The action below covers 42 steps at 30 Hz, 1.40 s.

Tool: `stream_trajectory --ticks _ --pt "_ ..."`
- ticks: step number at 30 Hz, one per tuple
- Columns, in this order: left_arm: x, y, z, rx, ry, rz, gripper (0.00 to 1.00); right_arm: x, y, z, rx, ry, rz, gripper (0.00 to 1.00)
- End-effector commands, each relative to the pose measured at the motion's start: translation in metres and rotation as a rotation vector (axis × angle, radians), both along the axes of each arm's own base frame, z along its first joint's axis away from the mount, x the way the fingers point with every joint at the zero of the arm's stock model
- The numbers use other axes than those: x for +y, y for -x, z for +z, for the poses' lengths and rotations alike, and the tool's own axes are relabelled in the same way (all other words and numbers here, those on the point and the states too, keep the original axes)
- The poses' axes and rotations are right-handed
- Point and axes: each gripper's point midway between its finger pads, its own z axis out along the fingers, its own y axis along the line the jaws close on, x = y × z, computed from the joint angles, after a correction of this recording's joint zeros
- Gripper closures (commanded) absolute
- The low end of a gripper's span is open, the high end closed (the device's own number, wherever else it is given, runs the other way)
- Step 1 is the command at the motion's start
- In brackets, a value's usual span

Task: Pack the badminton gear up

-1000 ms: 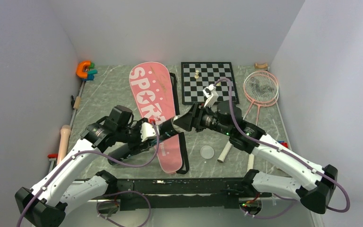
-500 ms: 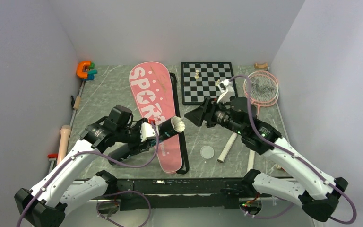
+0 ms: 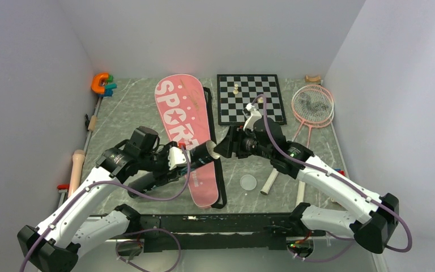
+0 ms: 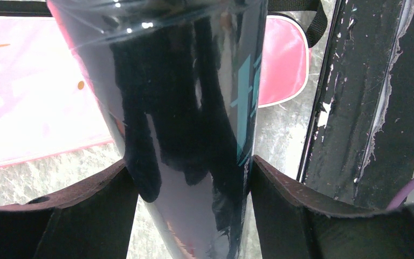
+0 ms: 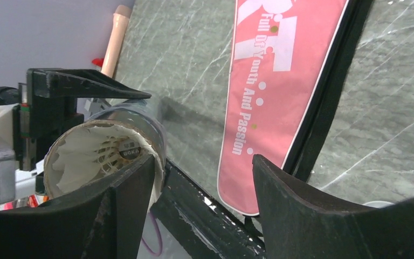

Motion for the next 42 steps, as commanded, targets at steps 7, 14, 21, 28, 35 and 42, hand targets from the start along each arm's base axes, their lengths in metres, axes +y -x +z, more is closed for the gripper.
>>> stream_trajectory --ticks 7,14,21,28,35,42 --pt "-0.014 -0.007 0.029 -0.064 0.08 -0.032 0.68 0.038 -0.002 -0.005 0.01 -0.056 0.106 0.31" --pt "-0.012 -0.006 0.022 -0.059 0.059 -0.04 0.68 0.038 0.0 0.006 0.002 -0.074 0.113 0.23" --pt "-0.001 -0.001 -0.005 -0.048 -0.001 -0.044 0.68 -0.037 -0.01 0.012 -0.013 -0.034 -0.09 0.13" --pt "0.005 0.003 -0.019 -0.026 -0.029 -0.034 0.68 -0.073 -0.002 -0.078 0.17 0.213 -0.174 0.14" --pt "0.017 0.013 -0.042 0.026 -0.09 -0.018 0.68 -0.07 0.013 -0.159 0.271 0.513 -0.169 0.26" --pt "0.026 0.021 -0.056 0.038 -0.117 -0.017 0.68 -0.066 0.016 -0.18 0.26 0.608 -0.169 0.32"
